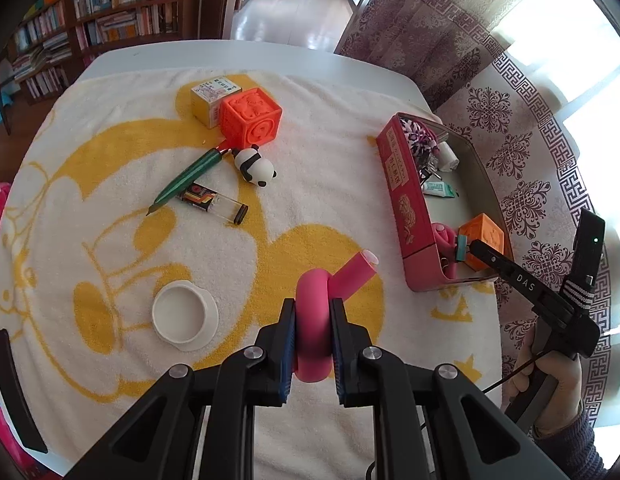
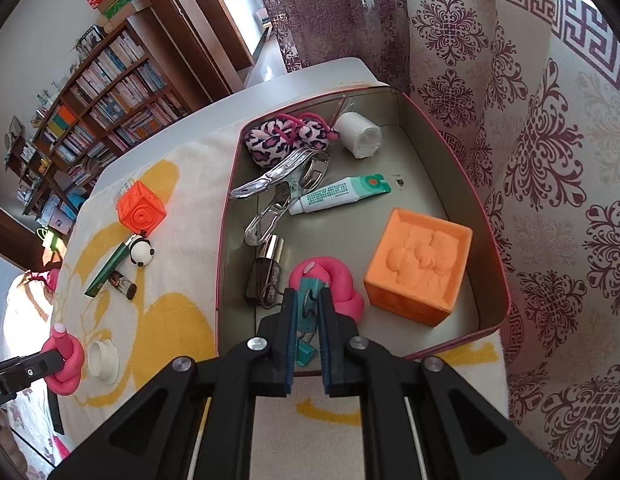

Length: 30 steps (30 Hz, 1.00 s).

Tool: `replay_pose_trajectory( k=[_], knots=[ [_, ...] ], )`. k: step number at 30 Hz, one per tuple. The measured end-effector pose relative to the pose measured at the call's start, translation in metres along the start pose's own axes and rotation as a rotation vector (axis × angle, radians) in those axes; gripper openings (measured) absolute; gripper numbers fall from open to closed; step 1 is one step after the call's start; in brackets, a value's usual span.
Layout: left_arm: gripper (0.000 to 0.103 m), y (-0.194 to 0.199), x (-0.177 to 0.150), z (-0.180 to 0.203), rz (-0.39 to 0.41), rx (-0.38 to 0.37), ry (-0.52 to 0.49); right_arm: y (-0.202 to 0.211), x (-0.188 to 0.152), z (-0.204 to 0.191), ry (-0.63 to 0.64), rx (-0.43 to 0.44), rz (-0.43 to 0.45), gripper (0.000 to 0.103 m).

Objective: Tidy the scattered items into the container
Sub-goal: 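Carry the pink toy and teal clip into the tin and release both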

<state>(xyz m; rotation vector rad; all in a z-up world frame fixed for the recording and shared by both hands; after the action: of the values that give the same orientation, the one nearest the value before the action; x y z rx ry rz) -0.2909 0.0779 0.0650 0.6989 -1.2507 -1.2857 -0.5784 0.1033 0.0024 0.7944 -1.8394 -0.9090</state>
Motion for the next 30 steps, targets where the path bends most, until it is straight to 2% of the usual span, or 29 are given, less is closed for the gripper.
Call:
replay_pose_trajectory(
  k=[7,22,30],
  knots=[
    [0.017,-0.006,0.006,0.026,-0.008,-0.022,-0.028,0.02,-0.016,0.011,-0.003,0.003,0.017,0.012],
    [0.017,-0.045,0.046,0.139,-0.02,-0.092,-0.22,0.05,-0.065,0.045,-0.087,0.018,-0.014,0.012],
    [0.018,-0.065,0.059,0.173,-0.055,-0.108,-0.255,0.053,-0.077,0.053,-0.099,0.016,-0.035,0.012]
  ],
)
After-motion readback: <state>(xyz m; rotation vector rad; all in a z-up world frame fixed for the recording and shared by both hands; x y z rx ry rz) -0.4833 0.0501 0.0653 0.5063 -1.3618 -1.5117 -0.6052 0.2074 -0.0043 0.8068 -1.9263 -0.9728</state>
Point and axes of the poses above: each gripper's, at about its wrist camera, not at the fingertips, and y roughly against the way its jaws point, z to its right, x to its top, the point moved 1 cm from there along -y, roughly the way its jaws point, and after that the axes turned 3 degrees about x, right-handed, at the moved point
